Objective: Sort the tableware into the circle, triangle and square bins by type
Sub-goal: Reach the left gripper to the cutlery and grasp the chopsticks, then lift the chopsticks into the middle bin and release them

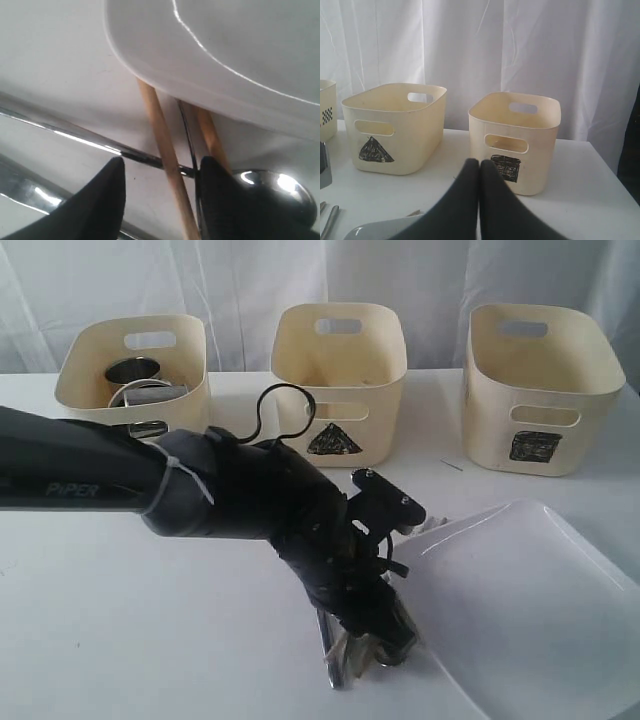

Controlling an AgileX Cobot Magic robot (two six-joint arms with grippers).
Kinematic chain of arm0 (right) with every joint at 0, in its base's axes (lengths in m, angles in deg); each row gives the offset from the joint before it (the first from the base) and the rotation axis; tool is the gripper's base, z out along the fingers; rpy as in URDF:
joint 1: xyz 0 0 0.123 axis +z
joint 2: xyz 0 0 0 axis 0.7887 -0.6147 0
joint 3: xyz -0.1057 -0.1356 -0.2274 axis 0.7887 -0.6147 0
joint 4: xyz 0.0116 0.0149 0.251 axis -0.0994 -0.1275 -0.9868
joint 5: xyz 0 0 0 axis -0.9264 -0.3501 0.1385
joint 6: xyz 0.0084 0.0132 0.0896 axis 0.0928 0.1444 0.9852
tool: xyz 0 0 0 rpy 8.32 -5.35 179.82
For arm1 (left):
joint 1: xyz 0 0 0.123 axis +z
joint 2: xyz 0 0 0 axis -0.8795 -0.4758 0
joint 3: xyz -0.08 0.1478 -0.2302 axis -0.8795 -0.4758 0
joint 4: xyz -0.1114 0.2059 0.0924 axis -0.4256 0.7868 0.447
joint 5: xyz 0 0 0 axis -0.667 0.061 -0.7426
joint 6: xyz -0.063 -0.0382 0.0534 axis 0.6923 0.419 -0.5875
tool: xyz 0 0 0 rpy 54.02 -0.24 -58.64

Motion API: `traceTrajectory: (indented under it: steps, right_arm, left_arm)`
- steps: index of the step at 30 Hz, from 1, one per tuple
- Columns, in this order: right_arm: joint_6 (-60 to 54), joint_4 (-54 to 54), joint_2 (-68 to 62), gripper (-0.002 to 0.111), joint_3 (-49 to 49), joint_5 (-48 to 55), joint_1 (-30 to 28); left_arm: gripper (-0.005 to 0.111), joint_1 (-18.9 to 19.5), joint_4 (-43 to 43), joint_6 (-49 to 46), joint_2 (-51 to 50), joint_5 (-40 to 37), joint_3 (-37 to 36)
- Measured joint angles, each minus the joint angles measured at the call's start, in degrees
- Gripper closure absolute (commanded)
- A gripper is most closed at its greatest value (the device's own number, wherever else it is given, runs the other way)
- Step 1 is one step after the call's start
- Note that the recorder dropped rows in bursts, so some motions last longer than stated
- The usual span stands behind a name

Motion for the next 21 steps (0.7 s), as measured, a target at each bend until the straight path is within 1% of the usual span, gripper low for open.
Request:
traceTrajectory:
  steps: [1,5,10,21]
  right_arm:
    - [0.0,0.0,0.0,0.108,0.0,0.0,0.0]
    - [0.0,0.0,0.0,0.108,0.0,0.0,0.0]
    - [0.0,0.0,0.0,0.108,0.0,0.0,0.0]
    - [0.0,0.0,0.0,0.108,0.0,0.0,0.0]
  left_arm:
    - [0.065,0.0,0.0,0.0,-0.1,-0.1,0.0]
    - [0.086,0.1,0.0,0.0,-0.1,-0.5,0.0]
    - [0.106,0.1,0.1,0.0,-0.1,-0.8,0.0]
    - [0.107,0.1,2.1,0.0,2.1,-2.4,0.0]
